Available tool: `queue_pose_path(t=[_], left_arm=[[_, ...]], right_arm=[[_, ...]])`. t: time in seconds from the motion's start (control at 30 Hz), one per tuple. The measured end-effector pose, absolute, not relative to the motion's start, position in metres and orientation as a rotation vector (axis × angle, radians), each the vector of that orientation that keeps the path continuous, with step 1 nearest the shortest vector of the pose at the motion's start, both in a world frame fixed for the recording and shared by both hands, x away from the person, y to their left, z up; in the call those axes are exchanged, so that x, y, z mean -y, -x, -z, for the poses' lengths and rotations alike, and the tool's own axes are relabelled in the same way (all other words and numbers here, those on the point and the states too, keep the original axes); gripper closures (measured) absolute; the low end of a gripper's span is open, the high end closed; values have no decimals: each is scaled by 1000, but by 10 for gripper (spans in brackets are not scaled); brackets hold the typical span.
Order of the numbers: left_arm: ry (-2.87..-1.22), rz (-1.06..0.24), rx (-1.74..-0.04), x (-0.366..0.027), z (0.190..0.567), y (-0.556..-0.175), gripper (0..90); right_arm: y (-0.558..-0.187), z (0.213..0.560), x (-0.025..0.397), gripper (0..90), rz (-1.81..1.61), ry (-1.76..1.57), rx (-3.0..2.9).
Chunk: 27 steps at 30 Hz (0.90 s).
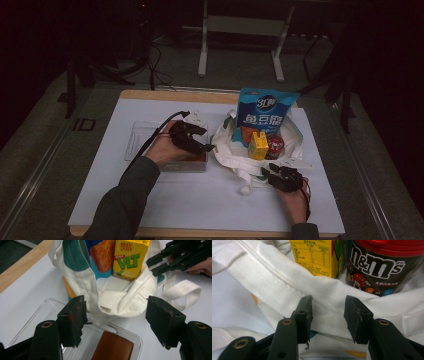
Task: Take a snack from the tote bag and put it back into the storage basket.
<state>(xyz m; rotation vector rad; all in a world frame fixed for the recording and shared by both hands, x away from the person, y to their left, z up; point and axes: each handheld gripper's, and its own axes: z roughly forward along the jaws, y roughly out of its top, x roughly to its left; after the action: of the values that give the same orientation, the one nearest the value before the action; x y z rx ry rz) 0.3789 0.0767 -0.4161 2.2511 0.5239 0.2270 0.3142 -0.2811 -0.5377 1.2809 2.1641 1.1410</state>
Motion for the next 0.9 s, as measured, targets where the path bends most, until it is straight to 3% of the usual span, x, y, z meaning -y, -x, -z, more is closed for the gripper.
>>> queue_pose_path(t=[0.9], left_arm=[[-2231, -177, -561, -40, 412, -388, 312]], right_arm=[[-314, 538, 281, 576, -1139, -1277, -2164]])
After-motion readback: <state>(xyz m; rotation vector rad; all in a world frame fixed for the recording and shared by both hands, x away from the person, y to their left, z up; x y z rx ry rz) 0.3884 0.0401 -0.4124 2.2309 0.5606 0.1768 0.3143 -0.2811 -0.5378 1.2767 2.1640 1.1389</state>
